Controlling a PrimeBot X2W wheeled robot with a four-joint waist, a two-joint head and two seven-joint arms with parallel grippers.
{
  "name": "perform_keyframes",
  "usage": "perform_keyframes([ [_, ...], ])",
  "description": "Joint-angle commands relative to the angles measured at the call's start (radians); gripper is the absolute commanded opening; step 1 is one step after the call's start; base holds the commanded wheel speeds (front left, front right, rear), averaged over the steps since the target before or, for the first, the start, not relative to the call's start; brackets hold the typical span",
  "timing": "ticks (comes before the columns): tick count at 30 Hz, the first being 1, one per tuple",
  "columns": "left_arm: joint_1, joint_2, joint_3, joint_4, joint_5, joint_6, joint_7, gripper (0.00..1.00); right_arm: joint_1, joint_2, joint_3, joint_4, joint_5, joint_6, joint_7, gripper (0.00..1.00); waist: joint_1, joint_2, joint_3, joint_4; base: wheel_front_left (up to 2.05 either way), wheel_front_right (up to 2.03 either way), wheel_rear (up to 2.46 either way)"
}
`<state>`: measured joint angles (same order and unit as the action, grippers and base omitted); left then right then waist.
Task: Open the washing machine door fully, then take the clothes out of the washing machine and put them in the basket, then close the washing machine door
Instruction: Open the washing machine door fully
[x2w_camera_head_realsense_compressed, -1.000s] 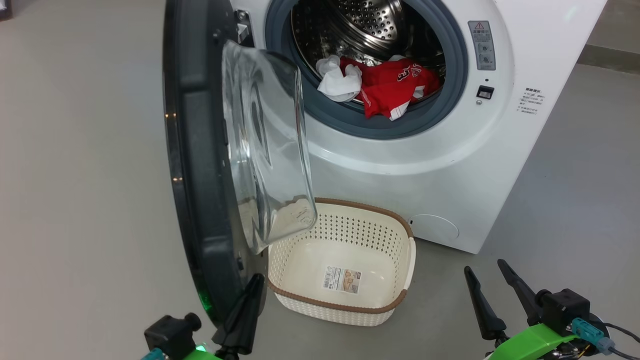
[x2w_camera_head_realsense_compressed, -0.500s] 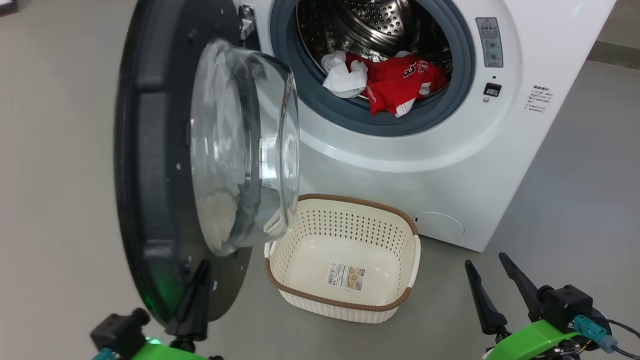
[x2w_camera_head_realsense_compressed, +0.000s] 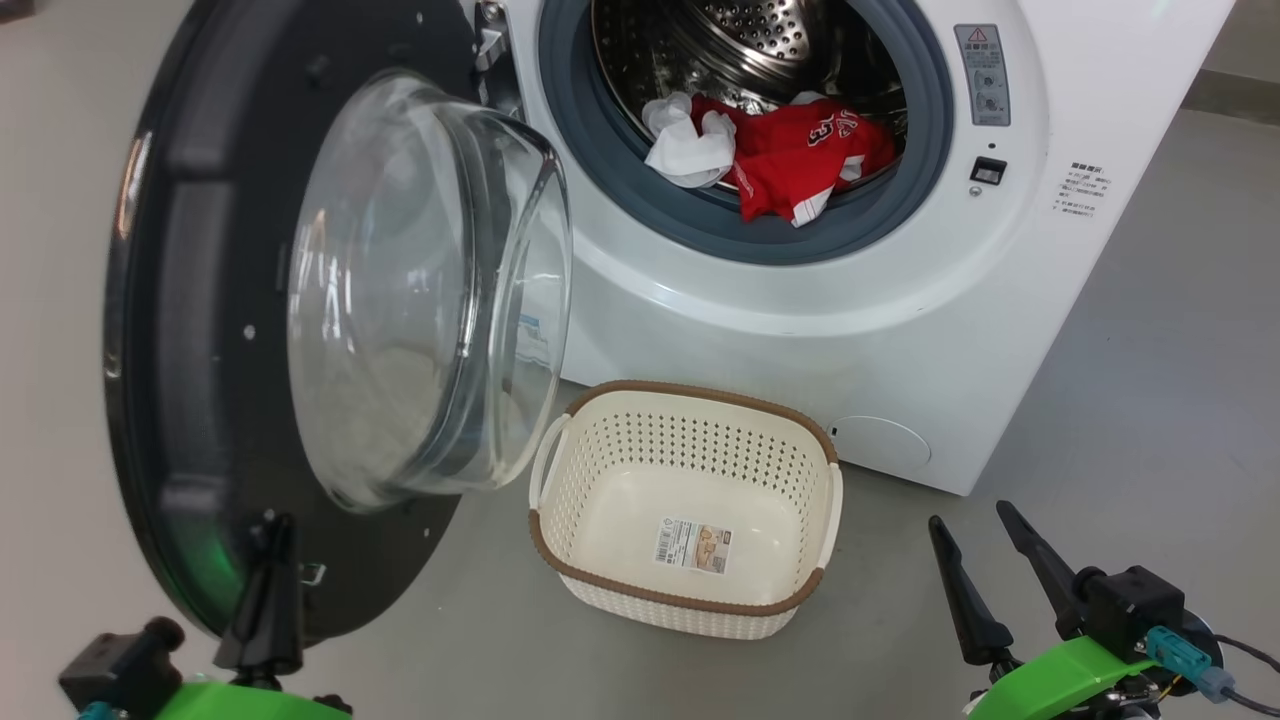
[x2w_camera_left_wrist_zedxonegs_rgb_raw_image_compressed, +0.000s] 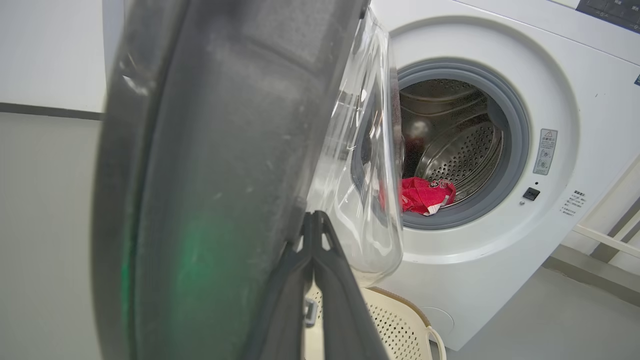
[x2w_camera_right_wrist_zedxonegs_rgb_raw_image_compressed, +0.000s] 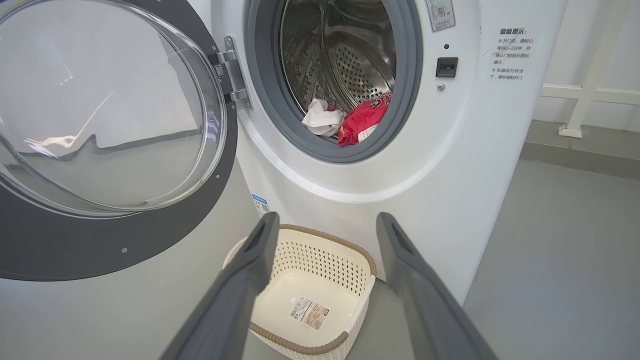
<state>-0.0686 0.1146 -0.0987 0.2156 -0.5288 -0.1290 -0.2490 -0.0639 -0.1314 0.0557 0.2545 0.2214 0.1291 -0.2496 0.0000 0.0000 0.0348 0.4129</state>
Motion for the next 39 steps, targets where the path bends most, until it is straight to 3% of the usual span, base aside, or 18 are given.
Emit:
perform_keyframes([
  [1, -0.06, 0.045, 0.064, -0.011, 0.013, -0.001, -0.013, 0.0, -0.044, -0.007, 0.025, -0.029, -0.013, 0.002, -0.012, 1.0, 0.0, 0.0, 0.005, -0.003, 0.0, 0.0, 0.0],
  [27, -0.2, 0.135, 0.245, 0.149, 0.051, -0.002, -0.013, 0.0, -0.075, -0.02, 0.034, -0.035, -0.026, 0.002, -0.012, 1.0, 0.0, 0.0, 0.069, -0.039, 0.0, 0.0, 0.0],
  [39, -0.273, 0.184, 0.373, 0.274, 0.079, -0.002, -0.013, 0.0, -0.103, -0.015, 0.043, -0.045, -0.039, 0.002, -0.012, 1.0, 0.0, 0.0, 0.115, -0.066, 0.0, 0.0, 0.0],
])
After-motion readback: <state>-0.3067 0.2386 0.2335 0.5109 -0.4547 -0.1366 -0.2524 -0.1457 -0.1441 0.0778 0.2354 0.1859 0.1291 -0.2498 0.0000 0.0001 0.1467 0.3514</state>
